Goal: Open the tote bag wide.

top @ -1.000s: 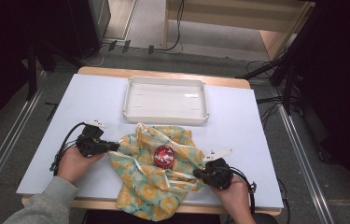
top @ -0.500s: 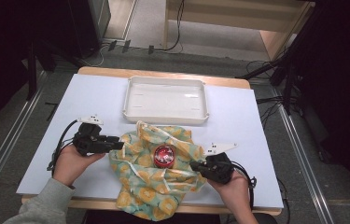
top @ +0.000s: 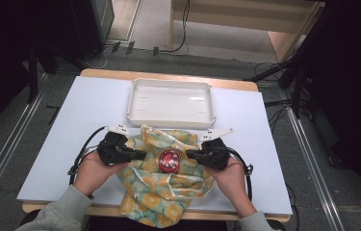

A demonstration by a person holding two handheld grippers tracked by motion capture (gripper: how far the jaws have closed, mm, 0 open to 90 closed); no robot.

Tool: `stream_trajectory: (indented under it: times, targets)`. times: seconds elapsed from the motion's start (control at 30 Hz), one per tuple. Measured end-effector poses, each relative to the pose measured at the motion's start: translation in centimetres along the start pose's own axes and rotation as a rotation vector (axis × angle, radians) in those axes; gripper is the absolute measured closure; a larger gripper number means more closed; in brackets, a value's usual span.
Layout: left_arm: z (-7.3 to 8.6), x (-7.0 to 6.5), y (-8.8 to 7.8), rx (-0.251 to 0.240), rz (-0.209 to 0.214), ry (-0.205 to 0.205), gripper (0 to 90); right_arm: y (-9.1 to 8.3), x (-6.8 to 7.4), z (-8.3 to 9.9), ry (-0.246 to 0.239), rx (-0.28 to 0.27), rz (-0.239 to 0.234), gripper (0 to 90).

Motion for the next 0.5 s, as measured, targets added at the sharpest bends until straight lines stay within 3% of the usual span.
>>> stream_trajectory:
  times: [0.23,0.5]
  targets:
    - [0.4,-0.9,2.0,0.017,0.012,0.002,90.0,1.6,-0.5,-2.2,0.002,-0.003,-0.025,90.0]
    - [2.0,-2.4,3.9,0.067,0.042,0.013,90.0,3.6,-0.6,-2.3,-0.001,0.043,-0.038,90.0]
Point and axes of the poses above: each handheld gripper's, and its own axes: y roughly forward along the jaws, z roughly out of its underside, x roughly to its left, the point moved 5 cm from there along y, roughly forward along the jaws, and after that the axes turned 14 degrees about x, right-handed, at the moved point
